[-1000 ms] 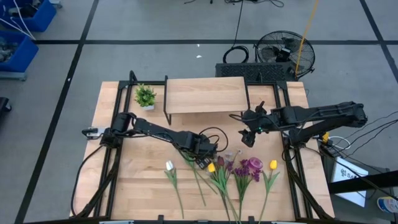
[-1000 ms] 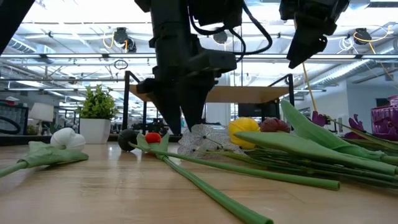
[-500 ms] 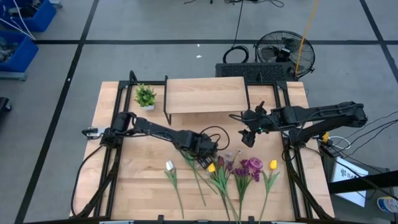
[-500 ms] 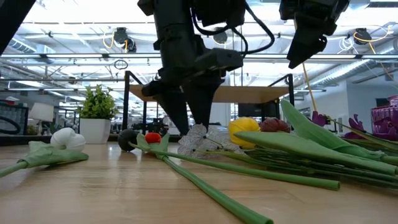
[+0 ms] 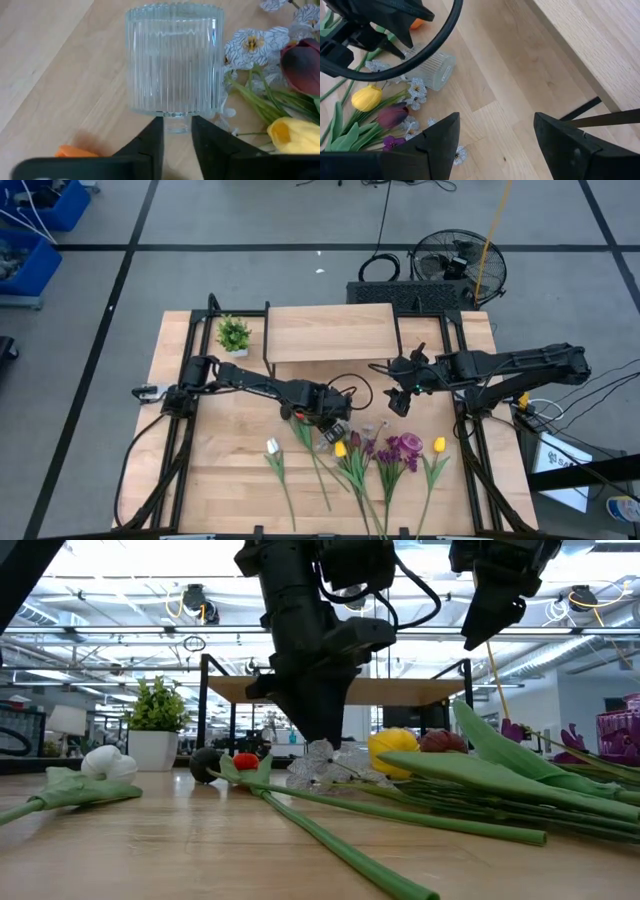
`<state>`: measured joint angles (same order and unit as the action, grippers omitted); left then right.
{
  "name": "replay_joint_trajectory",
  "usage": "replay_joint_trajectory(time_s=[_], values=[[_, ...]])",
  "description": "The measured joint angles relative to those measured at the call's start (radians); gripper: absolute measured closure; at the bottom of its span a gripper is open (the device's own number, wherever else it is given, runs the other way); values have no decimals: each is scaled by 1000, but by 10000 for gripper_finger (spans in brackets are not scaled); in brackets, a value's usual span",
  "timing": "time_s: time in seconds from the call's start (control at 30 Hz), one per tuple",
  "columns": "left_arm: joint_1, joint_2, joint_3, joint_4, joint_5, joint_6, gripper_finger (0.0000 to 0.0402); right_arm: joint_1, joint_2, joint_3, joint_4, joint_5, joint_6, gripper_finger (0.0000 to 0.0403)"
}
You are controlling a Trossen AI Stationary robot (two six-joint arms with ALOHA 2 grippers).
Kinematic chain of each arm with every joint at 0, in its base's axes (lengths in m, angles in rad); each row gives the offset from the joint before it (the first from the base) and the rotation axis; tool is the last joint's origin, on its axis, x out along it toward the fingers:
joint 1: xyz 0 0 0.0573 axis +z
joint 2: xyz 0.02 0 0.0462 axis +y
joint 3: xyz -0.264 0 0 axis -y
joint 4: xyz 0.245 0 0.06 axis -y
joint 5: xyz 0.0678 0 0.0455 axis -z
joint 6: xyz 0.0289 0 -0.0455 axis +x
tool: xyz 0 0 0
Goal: Pick and place flowers into a vace then onto a shelf
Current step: Put the white vase on the shelf
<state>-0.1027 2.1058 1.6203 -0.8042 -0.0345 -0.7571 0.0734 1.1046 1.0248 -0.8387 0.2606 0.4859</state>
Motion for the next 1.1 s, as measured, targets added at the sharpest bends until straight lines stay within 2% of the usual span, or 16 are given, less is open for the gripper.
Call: replay_joint_trajectory(time_s=[0.2,0.3,0.47,0.87,0.97,1.1], values=[[4,-5,0,-4,24,16,383,0,0,0,0,0,0,156],[4,-5,0,-4,52,20,394,0,0,0,0,0,0,156],[4,-6,0,-5,60,26,352,0,0,0,3,0,0,156],[1,-6,-1,-4,27,38,209,0,7,0,16,-2,0,156],[-11,-6,-1,-4,-36,53,190,0,17,0,32,-3,0,156],[-25,-1,-1,-8,-139,56,184,0,29,0,52,-3,0,156]])
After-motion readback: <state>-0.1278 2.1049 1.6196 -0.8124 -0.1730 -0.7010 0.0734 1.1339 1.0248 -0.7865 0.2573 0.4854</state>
